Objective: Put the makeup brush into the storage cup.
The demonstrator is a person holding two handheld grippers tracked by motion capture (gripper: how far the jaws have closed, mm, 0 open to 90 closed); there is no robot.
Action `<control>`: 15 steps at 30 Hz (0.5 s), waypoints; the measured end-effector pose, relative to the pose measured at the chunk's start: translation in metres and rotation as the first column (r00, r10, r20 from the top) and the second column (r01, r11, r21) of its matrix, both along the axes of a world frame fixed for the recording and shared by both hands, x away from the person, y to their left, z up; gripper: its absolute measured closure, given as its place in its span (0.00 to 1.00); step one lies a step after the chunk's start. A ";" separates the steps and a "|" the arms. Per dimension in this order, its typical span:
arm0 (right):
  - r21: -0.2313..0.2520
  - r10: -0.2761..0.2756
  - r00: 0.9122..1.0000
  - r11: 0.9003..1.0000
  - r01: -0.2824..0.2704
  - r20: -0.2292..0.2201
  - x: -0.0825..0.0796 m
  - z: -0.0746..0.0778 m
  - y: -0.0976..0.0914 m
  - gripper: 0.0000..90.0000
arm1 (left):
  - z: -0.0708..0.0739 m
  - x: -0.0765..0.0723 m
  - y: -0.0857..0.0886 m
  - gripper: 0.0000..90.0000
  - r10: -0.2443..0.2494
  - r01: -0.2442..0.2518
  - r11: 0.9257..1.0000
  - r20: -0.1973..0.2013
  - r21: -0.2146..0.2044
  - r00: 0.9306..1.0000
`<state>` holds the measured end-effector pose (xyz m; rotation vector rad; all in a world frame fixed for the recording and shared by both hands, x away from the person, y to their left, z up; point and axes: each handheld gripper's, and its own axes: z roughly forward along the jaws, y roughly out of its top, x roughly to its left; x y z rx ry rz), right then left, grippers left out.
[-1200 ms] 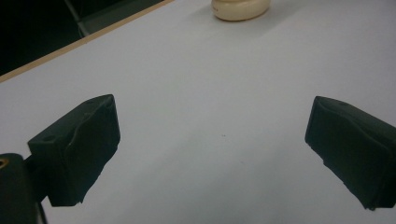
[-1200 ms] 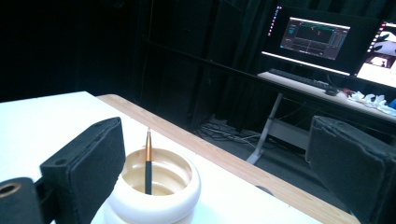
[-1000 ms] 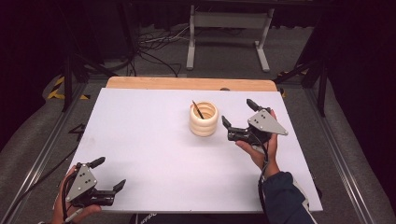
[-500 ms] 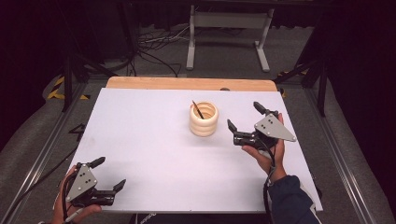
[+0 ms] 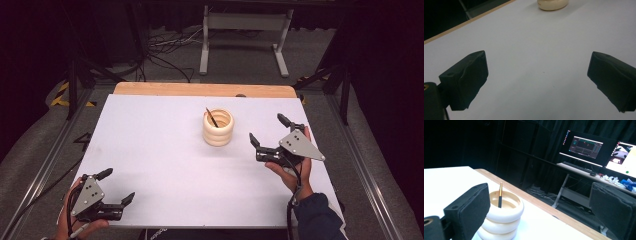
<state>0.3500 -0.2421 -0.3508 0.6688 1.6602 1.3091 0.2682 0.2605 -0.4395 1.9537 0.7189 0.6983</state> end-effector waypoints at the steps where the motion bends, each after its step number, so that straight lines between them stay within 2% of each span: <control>1: 0.000 -0.002 1.000 1.000 0.002 0.003 -0.002 -0.001 -0.001 0.04 | 0.000 0.000 0.000 0.05 -0.001 0.001 1.000 0.000 0.001 1.000; 10: -0.013 -0.004 1.000 1.000 0.005 0.024 -0.012 -0.007 -0.003 0.05 | 0.000 0.000 0.000 0.05 -0.003 0.003 1.000 -0.004 0.004 1.000; 15: -0.029 0.001 1.000 1.000 -0.001 0.017 -0.016 -0.012 -0.005 0.05 | 0.000 0.000 0.000 0.05 -0.001 0.001 1.000 -0.003 0.004 1.000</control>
